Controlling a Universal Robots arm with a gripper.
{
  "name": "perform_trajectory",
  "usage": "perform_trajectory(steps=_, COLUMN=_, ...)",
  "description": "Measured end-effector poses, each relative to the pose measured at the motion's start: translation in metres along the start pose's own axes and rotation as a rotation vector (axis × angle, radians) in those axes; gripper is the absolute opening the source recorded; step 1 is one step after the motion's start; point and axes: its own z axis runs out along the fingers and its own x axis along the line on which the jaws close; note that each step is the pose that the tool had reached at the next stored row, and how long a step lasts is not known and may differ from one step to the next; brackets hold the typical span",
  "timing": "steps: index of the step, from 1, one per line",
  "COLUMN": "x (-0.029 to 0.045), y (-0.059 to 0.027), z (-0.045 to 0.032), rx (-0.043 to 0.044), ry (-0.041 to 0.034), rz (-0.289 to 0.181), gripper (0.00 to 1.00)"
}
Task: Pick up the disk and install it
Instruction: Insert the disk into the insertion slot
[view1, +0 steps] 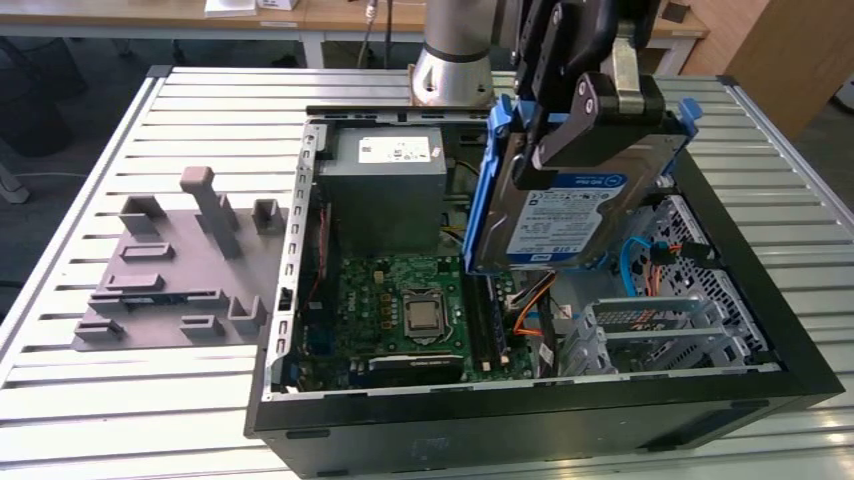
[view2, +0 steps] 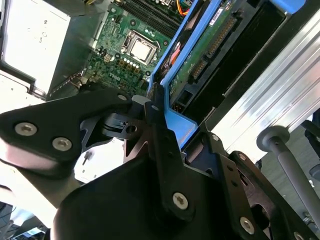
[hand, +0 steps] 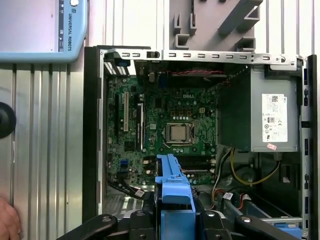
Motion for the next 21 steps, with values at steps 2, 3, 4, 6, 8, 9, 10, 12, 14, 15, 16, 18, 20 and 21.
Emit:
perform_trajectory(steps=2, x=0.0, y=-0.0028, z=0.0, rx=-0.0001, ry=0.0002, rz=0.0, gripper=0.36)
perform_trajectory(steps=3, x=0.0, y=-0.0044, z=0.0001, rx=0.0, ry=0.0001, rz=0.0, gripper=0.36)
perform_trajectory(steps=4, x=0.0, y=-0.0062, z=0.0002, rx=0.0, ry=0.0001, rz=0.0, gripper=0.36)
perform_trajectory(steps=6, x=0.0001, y=-0.0087, z=0.0003, rx=-0.0001, ry=0.0003, rz=0.0, gripper=0.36)
perform_trajectory(steps=8, x=0.001, y=-0.0099, z=0.0004, rx=-0.0002, ry=0.0004, rz=0.0, gripper=0.36)
perform_trajectory(steps=9, x=0.002, y=-0.0102, z=0.0006, rx=-0.0001, ry=0.0003, rz=0.0, gripper=0.36)
perform_trajectory(steps=10, x=0.0031, y=-0.0106, z=0.0007, rx=-0.0001, ry=0.0002, rz=0.001, gripper=0.36)
perform_trajectory(steps=12, x=0.0059, y=-0.0111, z=0.0009, rx=0.0, ry=0.0002, rz=0.001, gripper=0.36)
perform_trajectory(steps=14, x=0.0091, y=-0.0116, z=0.001, rx=0.0, ry=0.0003, rz=0.001, gripper=0.36)
perform_trajectory(steps=15, x=0.01, y=-0.0119, z=0.0012, rx=0.0, ry=0.0002, rz=0.001, gripper=0.36)
perform_trajectory(steps=16, x=0.0102, y=-0.0125, z=0.0016, rx=0.0001, ry=0.0, rz=0.001, gripper=0.36)
perform_trajectory(steps=18, x=0.0102, y=-0.0146, z=0.0018, rx=0.0, ry=0.0002, rz=0.001, gripper=0.36)
perform_trajectory(steps=20, x=0.0103, y=-0.0174, z=0.002, rx=0.0, ry=0.0002, rz=0.001, gripper=0.36)
perform_trajectory(steps=21, x=0.0103, y=-0.0191, z=0.0022, rx=0.0, ry=0.0002, rz=0.001, gripper=0.36)
